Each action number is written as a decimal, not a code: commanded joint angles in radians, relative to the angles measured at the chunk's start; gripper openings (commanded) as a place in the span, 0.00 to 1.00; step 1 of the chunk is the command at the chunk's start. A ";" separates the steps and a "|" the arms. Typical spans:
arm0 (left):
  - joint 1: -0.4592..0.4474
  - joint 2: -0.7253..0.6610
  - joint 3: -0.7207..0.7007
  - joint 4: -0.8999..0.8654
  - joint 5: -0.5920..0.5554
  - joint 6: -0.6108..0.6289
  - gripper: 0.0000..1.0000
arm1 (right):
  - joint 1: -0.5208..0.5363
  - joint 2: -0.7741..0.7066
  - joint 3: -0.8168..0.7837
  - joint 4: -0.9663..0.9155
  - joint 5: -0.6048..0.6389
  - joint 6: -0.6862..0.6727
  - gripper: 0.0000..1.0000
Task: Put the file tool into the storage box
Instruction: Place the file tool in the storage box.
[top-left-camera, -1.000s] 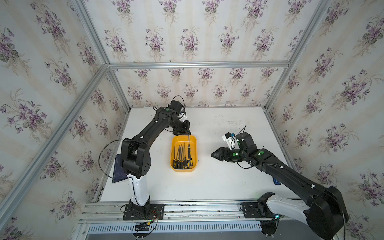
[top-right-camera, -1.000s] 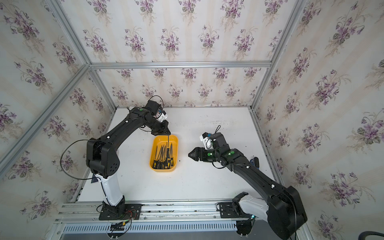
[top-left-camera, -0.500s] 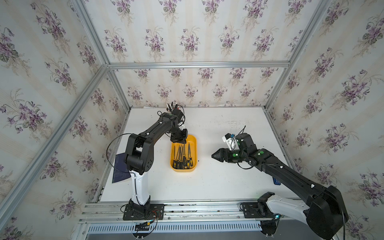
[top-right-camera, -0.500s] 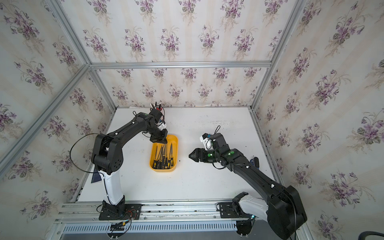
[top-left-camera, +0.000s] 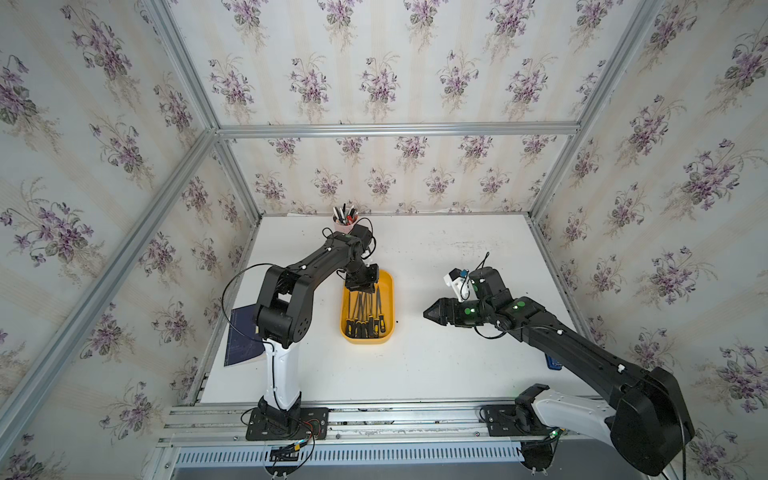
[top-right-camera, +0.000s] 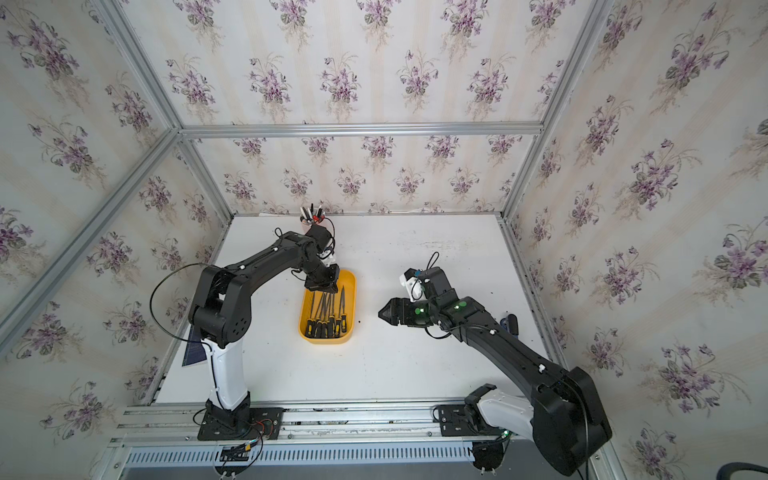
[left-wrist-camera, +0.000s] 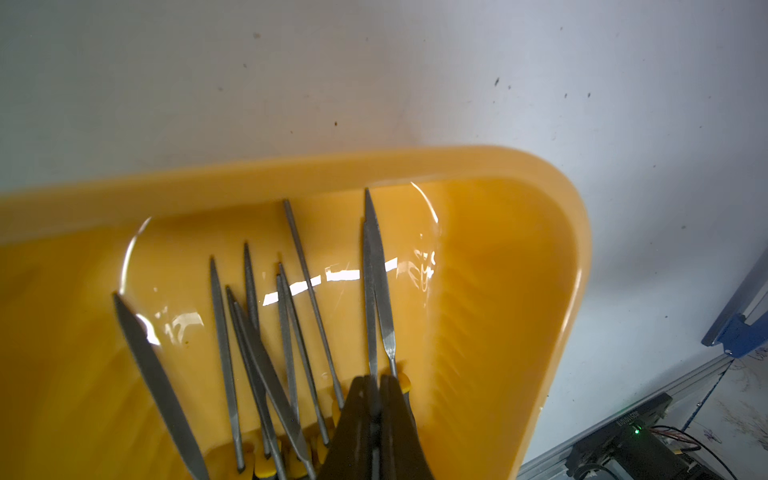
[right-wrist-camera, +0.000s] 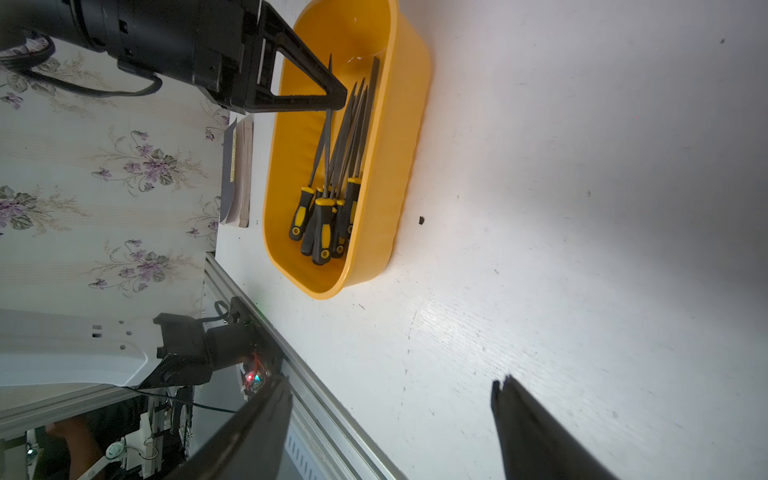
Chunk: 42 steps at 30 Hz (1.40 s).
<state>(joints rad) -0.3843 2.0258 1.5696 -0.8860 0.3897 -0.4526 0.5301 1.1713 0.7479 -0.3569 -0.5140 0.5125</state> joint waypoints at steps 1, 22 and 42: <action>0.001 0.003 -0.015 0.012 -0.019 -0.005 0.00 | 0.001 -0.010 -0.008 -0.002 0.009 -0.011 0.81; 0.001 -0.005 -0.057 0.033 -0.052 -0.013 0.11 | 0.000 -0.024 -0.022 -0.005 0.022 -0.002 0.81; 0.003 -0.085 0.043 -0.016 -0.037 -0.030 0.47 | 0.000 -0.036 -0.029 0.004 0.030 0.009 0.81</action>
<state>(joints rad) -0.3820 1.9614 1.5860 -0.8703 0.3489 -0.4786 0.5301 1.1397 0.7185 -0.3622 -0.4976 0.5205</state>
